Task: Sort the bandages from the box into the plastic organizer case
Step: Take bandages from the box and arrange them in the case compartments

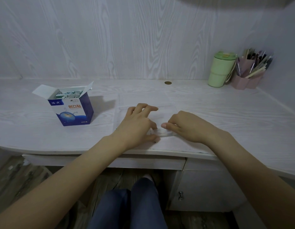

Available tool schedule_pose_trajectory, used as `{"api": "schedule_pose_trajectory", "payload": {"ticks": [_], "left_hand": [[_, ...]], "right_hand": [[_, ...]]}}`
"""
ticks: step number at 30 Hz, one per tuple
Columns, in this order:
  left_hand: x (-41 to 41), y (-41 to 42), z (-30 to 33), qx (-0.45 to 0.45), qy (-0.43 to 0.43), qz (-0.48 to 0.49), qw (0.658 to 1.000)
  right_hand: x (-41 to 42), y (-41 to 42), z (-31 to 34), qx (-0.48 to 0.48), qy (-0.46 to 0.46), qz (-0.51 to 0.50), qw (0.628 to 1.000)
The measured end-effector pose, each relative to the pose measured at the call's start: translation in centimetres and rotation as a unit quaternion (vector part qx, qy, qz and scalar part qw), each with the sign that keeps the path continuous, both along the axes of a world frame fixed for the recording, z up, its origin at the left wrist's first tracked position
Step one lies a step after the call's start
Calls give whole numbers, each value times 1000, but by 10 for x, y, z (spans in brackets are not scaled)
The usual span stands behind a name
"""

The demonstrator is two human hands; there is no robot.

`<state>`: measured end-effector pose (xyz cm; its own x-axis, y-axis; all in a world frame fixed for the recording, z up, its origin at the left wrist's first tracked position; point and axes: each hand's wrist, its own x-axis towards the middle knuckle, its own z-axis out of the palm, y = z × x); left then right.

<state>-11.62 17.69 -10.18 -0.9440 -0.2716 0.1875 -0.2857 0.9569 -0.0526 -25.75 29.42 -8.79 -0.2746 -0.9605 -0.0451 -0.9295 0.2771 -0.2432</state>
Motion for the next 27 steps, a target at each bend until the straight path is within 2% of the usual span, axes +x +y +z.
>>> {"api": "schedule_pose_trajectory", "payload": {"ticks": [3, 7, 10, 12, 17, 20, 24, 27], "left_hand": [[2, -1, 0, -5, 0, -1, 1000], [2, -1, 0, -12, 3, -5, 1000], [3, 0, 2, 21, 6, -9, 1000], [9, 0, 7, 65, 36, 4, 997], [39, -19, 30, 162, 178, 109, 964], [71, -41, 43, 146, 228, 163, 949], [114, -84, 57, 108, 252, 230, 934], [142, -120, 63, 97, 219, 231, 943]], "right_hand": [[1, 2, -1, -1, 15, 0, 1000], [3, 2, 1, 3, -25, -14, 1000], [2, 1, 1, 6, -32, -31, 999], [3, 1, 5, -12, -30, -46, 998], [19, -9, 18, -116, -13, -44, 992], [41, -30, 26, -177, -29, -28, 983], [76, -71, 36, -278, -49, -6, 959], [102, -108, 48, -307, -38, 24, 951]]}}
